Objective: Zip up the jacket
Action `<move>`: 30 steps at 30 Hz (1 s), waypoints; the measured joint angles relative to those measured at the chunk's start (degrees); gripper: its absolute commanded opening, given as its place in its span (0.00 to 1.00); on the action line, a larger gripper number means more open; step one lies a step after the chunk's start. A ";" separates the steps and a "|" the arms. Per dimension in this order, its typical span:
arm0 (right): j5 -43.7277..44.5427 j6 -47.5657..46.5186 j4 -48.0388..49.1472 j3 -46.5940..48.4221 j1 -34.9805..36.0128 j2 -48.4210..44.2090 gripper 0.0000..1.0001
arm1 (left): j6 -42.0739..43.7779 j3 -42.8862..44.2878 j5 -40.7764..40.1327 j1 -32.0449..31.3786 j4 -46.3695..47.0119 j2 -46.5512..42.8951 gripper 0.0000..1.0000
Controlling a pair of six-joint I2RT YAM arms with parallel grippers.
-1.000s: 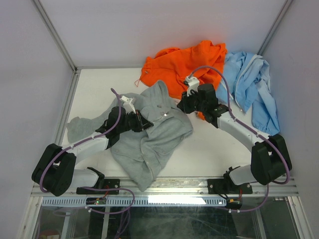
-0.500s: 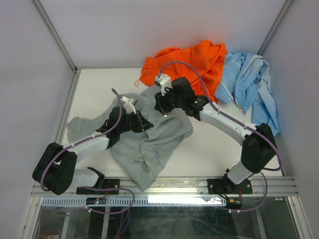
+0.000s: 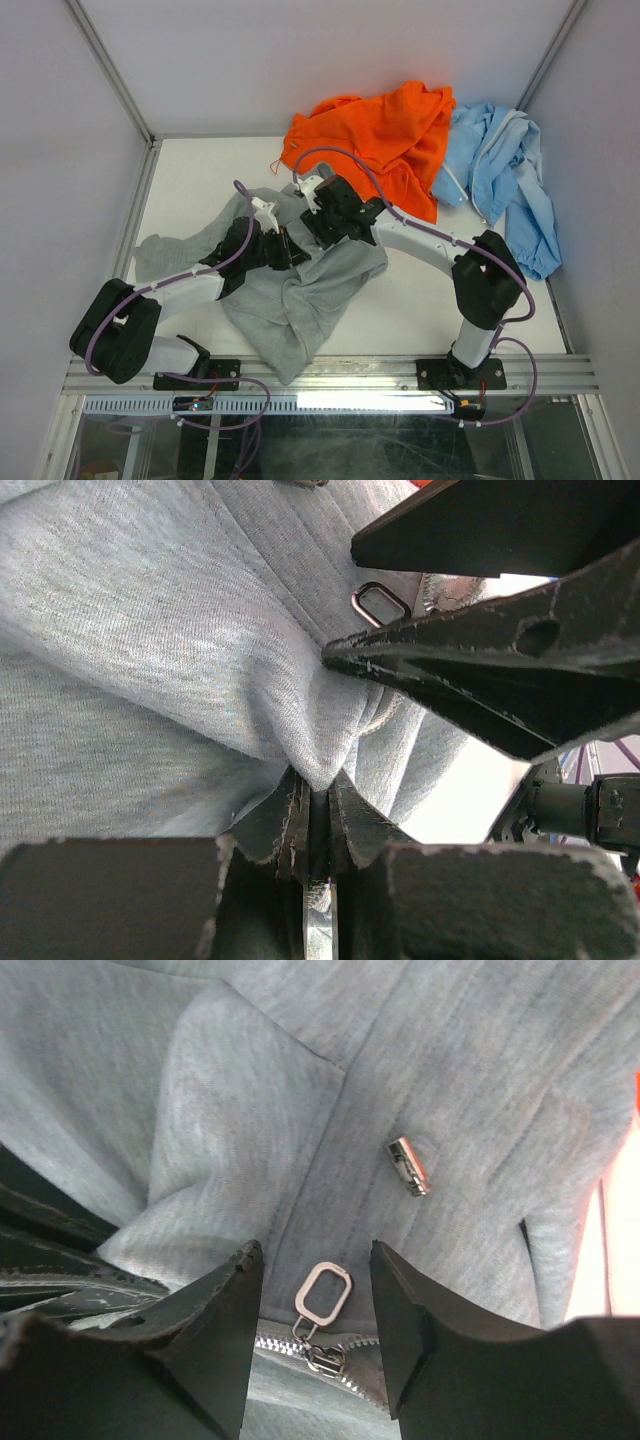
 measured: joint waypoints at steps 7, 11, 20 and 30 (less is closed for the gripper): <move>3.98 0.50 -0.92 -0.74 -0.92 -0.02 0.38 | 0.79 0.00 -1.44 -0.31 -0.61 0.00 0.00; 4.22 0.66 -1.51 -0.83 -1.16 -0.24 0.35 | 1.18 0.00 -1.60 -0.63 -0.76 0.00 0.00; 2.69 1.79 -2.43 -0.79 -1.14 -0.26 0.36 | 1.27 0.00 -1.99 -1.03 -0.92 0.00 0.00; 2.21 2.73 -5.14 1.36 -1.01 2.78 0.00 | 1.31 0.15 -2.97 -1.40 -1.36 0.02 0.00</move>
